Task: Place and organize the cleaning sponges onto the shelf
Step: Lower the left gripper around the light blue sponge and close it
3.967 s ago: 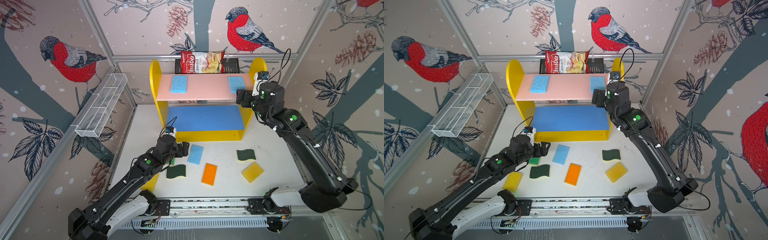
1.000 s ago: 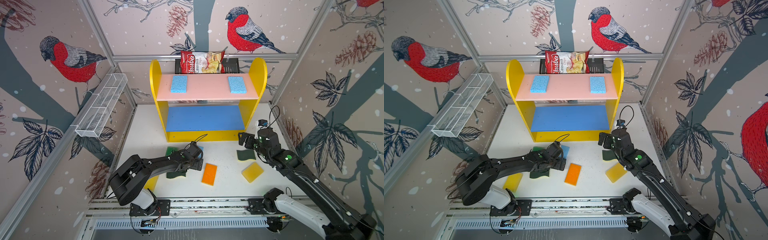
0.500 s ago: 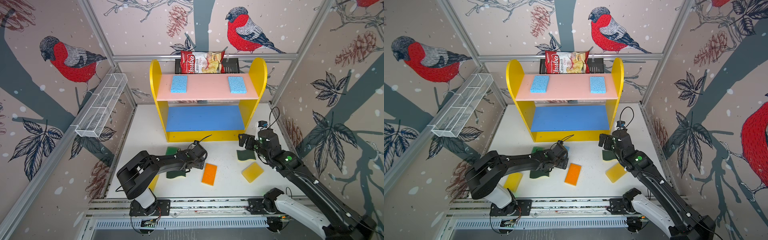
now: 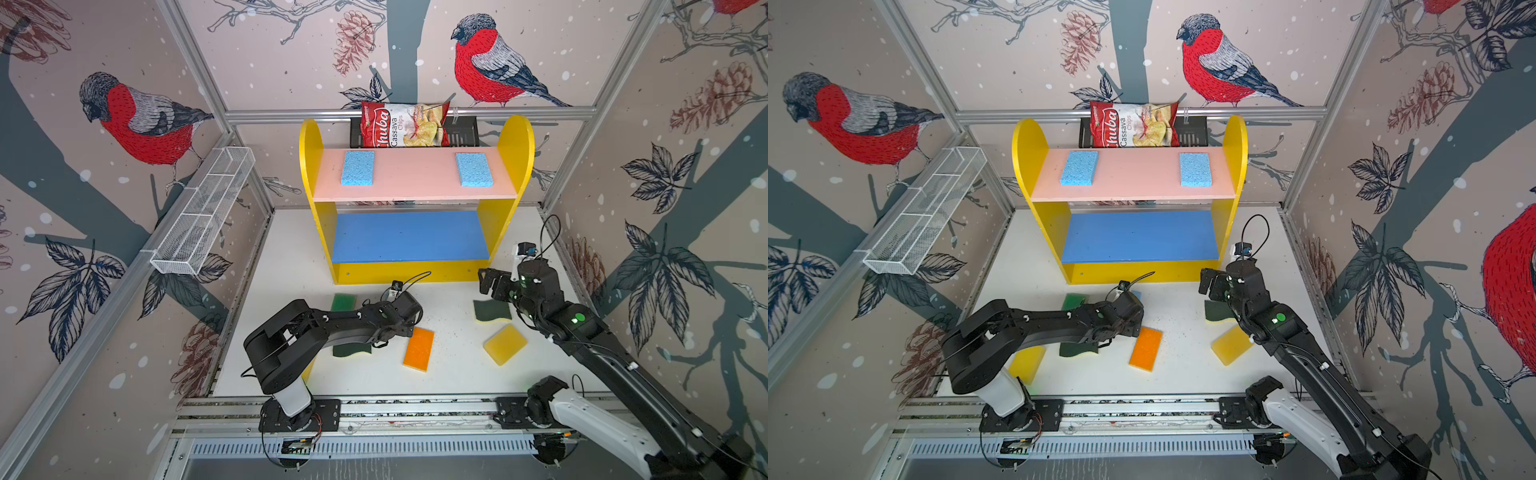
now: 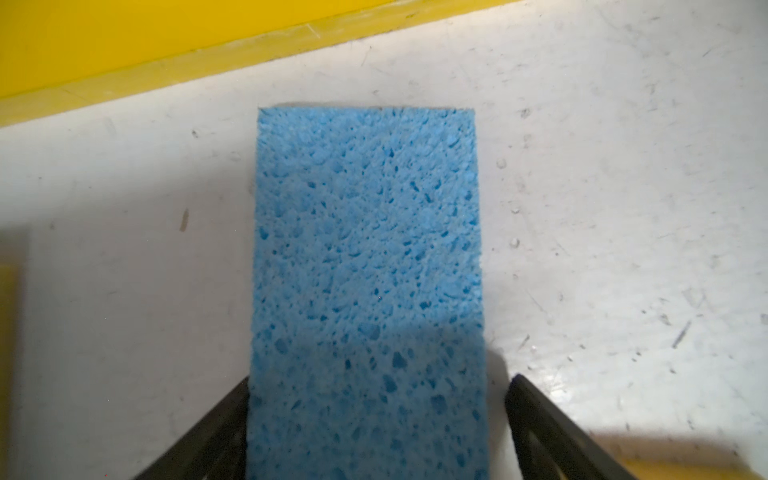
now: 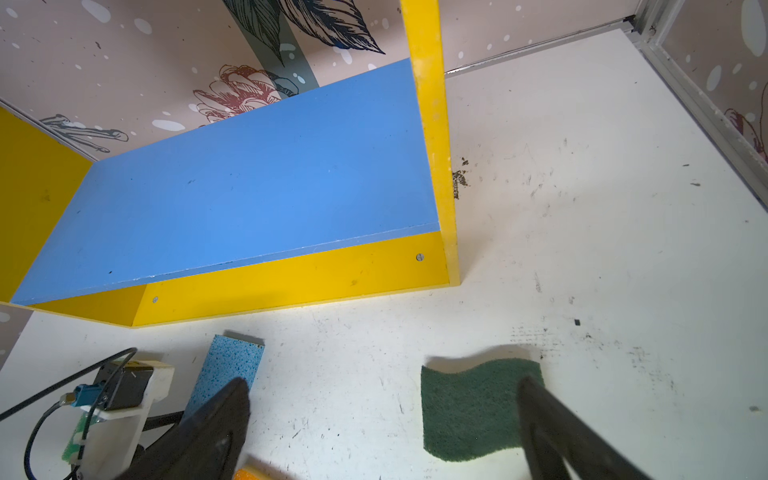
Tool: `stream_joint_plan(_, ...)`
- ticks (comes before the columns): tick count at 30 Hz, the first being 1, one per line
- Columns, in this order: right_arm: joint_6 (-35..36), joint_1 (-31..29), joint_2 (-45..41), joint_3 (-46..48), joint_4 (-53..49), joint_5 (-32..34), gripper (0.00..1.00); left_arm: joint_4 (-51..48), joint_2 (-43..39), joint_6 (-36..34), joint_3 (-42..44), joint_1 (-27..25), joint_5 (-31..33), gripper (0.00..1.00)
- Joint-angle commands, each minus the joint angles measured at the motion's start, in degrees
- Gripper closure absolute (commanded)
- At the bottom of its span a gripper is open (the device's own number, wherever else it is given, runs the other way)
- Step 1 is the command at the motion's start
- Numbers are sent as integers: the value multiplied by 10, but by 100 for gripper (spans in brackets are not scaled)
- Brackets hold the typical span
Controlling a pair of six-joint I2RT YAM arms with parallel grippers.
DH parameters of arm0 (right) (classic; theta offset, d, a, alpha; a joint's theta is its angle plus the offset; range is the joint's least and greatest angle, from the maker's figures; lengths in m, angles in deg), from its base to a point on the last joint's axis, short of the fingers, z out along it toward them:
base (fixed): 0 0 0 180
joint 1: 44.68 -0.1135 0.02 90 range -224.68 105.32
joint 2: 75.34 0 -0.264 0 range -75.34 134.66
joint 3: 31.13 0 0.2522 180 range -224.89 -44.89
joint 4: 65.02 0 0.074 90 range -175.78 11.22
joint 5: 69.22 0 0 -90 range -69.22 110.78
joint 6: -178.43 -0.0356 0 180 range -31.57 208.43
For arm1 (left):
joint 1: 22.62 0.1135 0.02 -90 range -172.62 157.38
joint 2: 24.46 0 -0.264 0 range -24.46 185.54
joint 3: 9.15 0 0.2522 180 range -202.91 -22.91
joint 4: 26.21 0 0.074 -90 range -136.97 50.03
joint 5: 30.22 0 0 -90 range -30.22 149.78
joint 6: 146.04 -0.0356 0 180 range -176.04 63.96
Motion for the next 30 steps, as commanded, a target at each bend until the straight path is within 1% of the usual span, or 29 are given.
stream_joint_plan(1,4,0,-1,1,15,-6,0,-111,3,22,16,-4,-47,7)
stream_joint_plan(7,4,2,-2,-1,18,-8,1,-125,-2,52,16,-4,-22,7)
stream_joint_plan(10,5,2,-3,-2,15,-7,1,-118,-1,55,21,-4,-24,8)
stream_joint_plan(16,10,6,-5,-1,15,-4,0,-81,4,40,32,-5,-42,10)
stream_joint_plan(25,12,10,-8,-4,13,-8,1,-64,13,17,33,-10,-49,15)
stream_joint_plan(30,14,12,-10,-5,11,-9,0,-64,14,12,36,-11,-58,19)
